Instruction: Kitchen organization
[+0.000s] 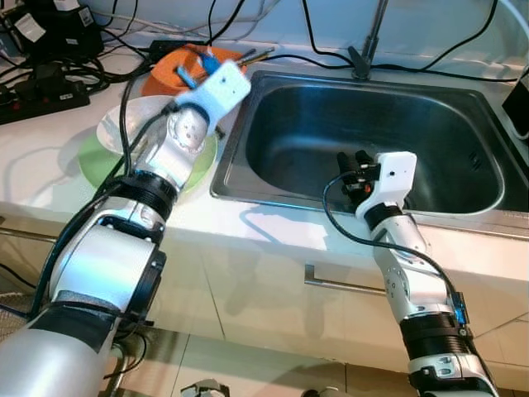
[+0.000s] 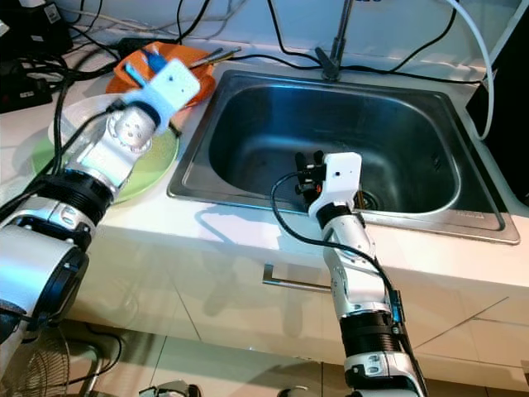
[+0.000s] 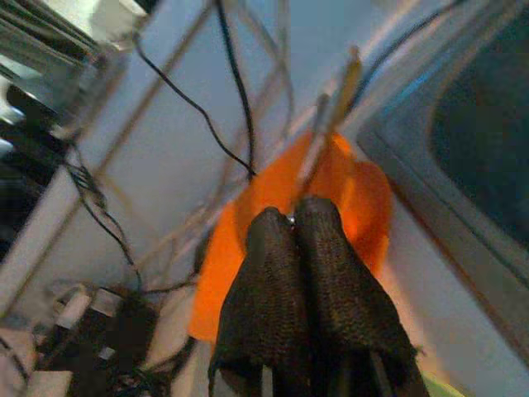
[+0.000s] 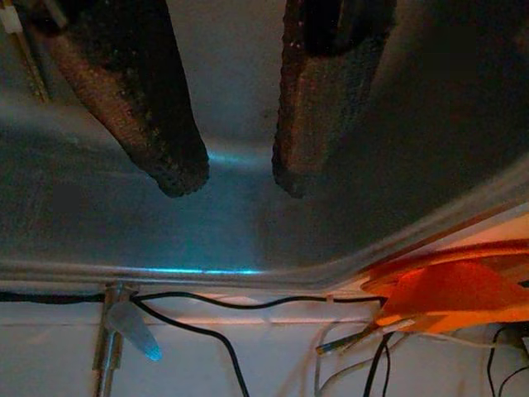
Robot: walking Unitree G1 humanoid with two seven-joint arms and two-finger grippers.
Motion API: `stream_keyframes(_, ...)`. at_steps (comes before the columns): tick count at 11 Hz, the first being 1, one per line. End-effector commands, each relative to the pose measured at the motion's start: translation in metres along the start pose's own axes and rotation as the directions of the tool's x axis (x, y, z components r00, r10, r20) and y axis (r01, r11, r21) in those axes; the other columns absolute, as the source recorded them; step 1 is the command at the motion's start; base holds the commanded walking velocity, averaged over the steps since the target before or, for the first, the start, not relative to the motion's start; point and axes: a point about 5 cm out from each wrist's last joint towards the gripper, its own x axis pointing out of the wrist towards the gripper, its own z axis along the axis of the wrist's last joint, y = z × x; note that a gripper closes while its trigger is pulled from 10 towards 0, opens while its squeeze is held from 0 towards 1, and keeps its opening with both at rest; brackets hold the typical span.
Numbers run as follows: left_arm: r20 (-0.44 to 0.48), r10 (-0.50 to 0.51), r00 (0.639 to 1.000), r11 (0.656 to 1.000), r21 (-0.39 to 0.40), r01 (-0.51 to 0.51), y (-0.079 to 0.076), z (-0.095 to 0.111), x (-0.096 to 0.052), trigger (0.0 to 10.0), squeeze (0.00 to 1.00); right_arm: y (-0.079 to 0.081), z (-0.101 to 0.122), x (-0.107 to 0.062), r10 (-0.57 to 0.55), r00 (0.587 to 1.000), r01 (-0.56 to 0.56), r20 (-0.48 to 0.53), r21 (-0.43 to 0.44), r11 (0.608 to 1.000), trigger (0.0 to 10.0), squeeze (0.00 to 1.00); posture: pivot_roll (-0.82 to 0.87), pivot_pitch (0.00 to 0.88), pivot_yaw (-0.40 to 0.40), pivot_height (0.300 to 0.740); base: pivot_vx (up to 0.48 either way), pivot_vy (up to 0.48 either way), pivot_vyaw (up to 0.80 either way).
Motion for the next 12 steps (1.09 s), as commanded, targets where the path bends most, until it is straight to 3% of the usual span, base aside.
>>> stream_keyframes(1, 0.044, 0.047, 0.998, 0.998, 0.045, -0.049, 0.013, 0.015, 0.002, 10.0, 0.00, -0.004, -0.002, 0.001, -0.019, 1.000, 0.019, -0.015, 0.019, 1.000, 10.0, 0.00, 0.02, 0.035, 0.015, 0.740, 0.000, 0.000, 0.00)
stream_keyframes(3, 0.080, 0.043, 0.996, 0.998, 0.048, -0.047, 0.019, 0.027, 0.002, 10.0, 0.00, -0.002, -0.003, 0.001, -0.016, 1.000, 0.016, -0.018, 0.023, 1.000, 10.0, 0.00, 0.02, 0.036, 0.015, 0.740, 0.000, 0.000, 0.00)
stream_keyframes(6, 0.175, 0.089, 0.980, 0.994, -0.075, -0.077, 0.032, 0.046, -0.003, 10.0, 0.00, -0.001, -0.004, 0.000, -0.011, 1.000, 0.011, -0.020, 0.027, 1.000, 10.0, 0.00, 0.03, 0.038, 0.014, 0.740, 0.000, 0.000, 0.00)
stream_keyframes(7, 0.337, 0.151, 0.929, 0.981, -0.170, -0.098, 0.040, 0.068, -0.012, 10.0, 0.00, -0.001, -0.003, 0.001, -0.013, 1.000, 0.013, -0.019, 0.028, 1.000, 10.0, 0.00, 0.03, 0.038, 0.013, 0.740, 0.000, 0.000, 0.00)
stream_keyframes(9, 0.505, 0.233, 0.831, 0.937, -0.345, -0.053, 0.043, 0.093, -0.028, 10.0, 0.00, 0.001, -0.004, 0.001, -0.010, 1.000, 0.010, -0.018, 0.030, 0.999, 10.0, 0.00, 0.02, 0.039, 0.014, 0.740, 0.000, 0.000, 0.00)
stream_keyframes(10, 0.550, 0.255, 0.795, 0.887, -0.461, 0.035, 0.042, 0.100, -0.036, 10.0, 0.00, 0.002, -0.004, 0.001, -0.008, 1.000, 0.009, -0.019, 0.032, 0.999, 10.0, 0.00, 0.03, 0.038, 0.013, 0.740, 0.000, 0.000, 0.00)
stream_keyframes(11, 0.577, 0.274, 0.770, 0.766, -0.615, 0.188, 0.038, 0.103, -0.042, 10.0, 0.00, 0.003, -0.005, 0.001, -0.007, 1.000, 0.007, -0.019, 0.034, 0.999, 10.0, 0.00, 0.03, 0.039, 0.014, 0.740, 0.000, 0.000, 0.00)
stream_keyframes(12, 0.576, 0.292, 0.763, 0.644, -0.708, 0.288, 0.033, 0.101, -0.043, 10.0, 0.00, 0.004, -0.004, 0.000, -0.002, 1.000, 0.003, -0.015, 0.029, 1.000, 10.0, 0.00, 0.02, 0.041, 0.014, 0.740, 0.000, 0.000, 0.00)
